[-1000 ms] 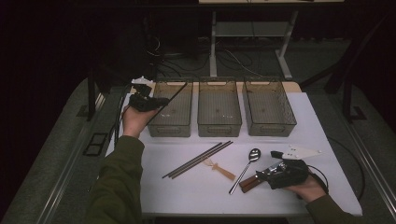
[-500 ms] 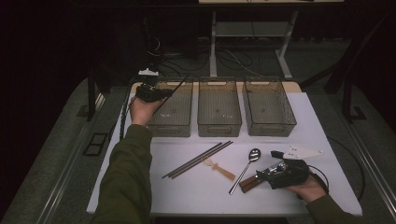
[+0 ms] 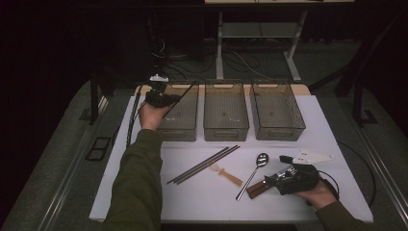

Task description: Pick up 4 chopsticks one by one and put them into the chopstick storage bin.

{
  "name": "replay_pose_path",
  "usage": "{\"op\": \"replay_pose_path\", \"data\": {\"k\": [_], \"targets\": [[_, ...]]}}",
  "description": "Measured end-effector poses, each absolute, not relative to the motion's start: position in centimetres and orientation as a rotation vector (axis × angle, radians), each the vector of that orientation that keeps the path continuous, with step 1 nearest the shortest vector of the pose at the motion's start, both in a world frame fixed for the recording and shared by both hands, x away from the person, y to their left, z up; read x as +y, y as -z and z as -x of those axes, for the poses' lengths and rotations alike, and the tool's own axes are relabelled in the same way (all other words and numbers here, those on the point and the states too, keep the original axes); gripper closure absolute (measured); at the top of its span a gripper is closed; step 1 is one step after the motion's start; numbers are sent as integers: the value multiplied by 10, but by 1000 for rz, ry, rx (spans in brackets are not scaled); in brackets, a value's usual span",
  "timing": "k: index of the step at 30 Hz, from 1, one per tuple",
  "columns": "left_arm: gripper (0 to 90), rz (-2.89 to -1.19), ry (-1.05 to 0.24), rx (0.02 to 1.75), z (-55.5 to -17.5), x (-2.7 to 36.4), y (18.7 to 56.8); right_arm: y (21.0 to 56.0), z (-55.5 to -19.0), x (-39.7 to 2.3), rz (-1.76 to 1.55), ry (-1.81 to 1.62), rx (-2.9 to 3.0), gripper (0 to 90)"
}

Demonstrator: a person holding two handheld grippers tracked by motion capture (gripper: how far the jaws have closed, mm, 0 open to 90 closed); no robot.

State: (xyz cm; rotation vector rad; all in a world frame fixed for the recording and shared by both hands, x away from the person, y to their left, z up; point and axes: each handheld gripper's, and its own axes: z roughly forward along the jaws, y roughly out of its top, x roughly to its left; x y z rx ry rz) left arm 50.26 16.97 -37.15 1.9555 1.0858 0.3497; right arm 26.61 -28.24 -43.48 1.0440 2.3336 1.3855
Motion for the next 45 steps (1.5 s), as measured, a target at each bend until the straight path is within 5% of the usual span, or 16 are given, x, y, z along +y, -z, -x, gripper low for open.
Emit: {"op": "replay_pose_path", "data": {"k": [6, 12, 23, 45], "targets": [[842, -1992, -350, 1116, -505, 170, 377, 435, -266, -282, -1042, -1384, 2333, 8], [678, -1995, -383, 1116, -503, 170, 375, 435, -266, -282, -1045, -1384, 2334, 8], [519, -1989, -350, 1060, -488, 173, 362, 435, -266, -283, -1048, -1382, 2331, 8], [314, -2030, -321, 875, -434, 163, 344, 435, -266, -282, -1053, -1373, 2329, 8]]}}
